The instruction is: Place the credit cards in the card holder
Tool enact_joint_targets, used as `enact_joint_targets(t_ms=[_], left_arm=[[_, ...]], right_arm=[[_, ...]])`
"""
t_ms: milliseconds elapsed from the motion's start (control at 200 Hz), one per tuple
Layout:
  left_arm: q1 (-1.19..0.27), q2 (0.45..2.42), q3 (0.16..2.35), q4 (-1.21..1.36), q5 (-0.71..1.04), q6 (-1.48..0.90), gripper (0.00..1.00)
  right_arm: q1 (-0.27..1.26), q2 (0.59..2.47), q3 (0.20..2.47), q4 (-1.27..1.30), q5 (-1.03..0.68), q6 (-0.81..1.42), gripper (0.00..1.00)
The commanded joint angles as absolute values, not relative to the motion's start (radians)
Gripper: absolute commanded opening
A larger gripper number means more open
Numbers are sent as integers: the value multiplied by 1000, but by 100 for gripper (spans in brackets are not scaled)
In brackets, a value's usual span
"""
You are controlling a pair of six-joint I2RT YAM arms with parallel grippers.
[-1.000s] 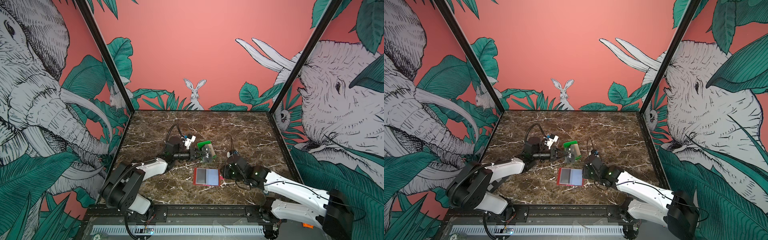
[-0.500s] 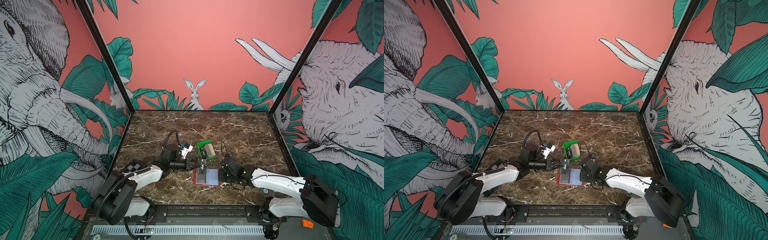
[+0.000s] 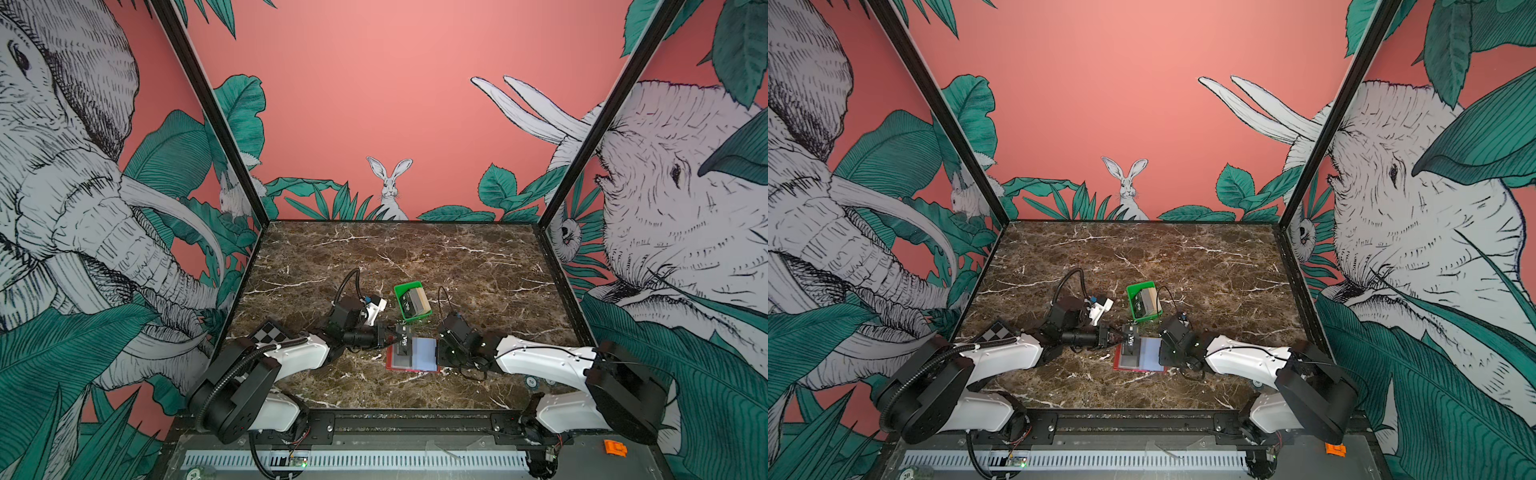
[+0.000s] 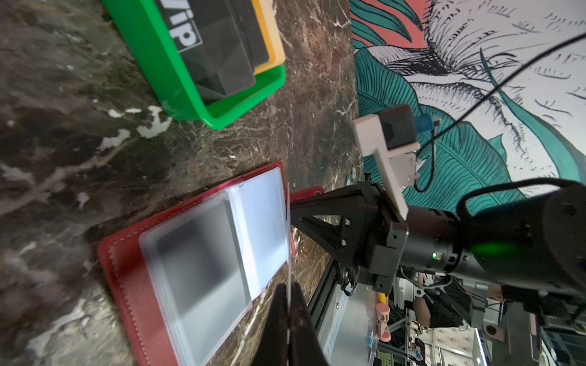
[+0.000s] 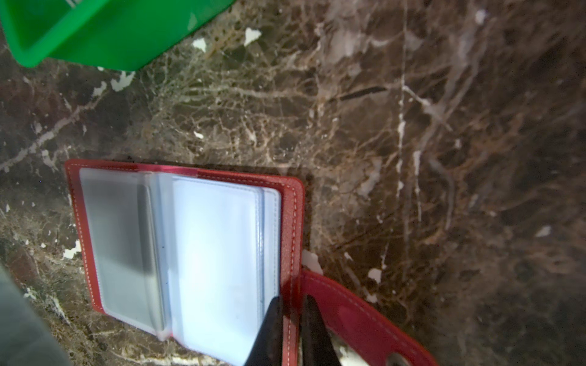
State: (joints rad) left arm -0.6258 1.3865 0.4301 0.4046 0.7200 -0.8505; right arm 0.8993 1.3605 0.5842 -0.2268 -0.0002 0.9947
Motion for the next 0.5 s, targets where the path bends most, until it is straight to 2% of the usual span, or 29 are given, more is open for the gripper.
enact_joint_targets(t_ms=[0, 495], left_arm=[[-639, 1416, 412, 469, 699, -879, 2], [-670, 1526, 418, 505, 676, -887, 1]], right_arm=[[904, 1363, 575, -243, 23, 995, 13], [905, 1371, 578, -249, 36, 989, 12]])
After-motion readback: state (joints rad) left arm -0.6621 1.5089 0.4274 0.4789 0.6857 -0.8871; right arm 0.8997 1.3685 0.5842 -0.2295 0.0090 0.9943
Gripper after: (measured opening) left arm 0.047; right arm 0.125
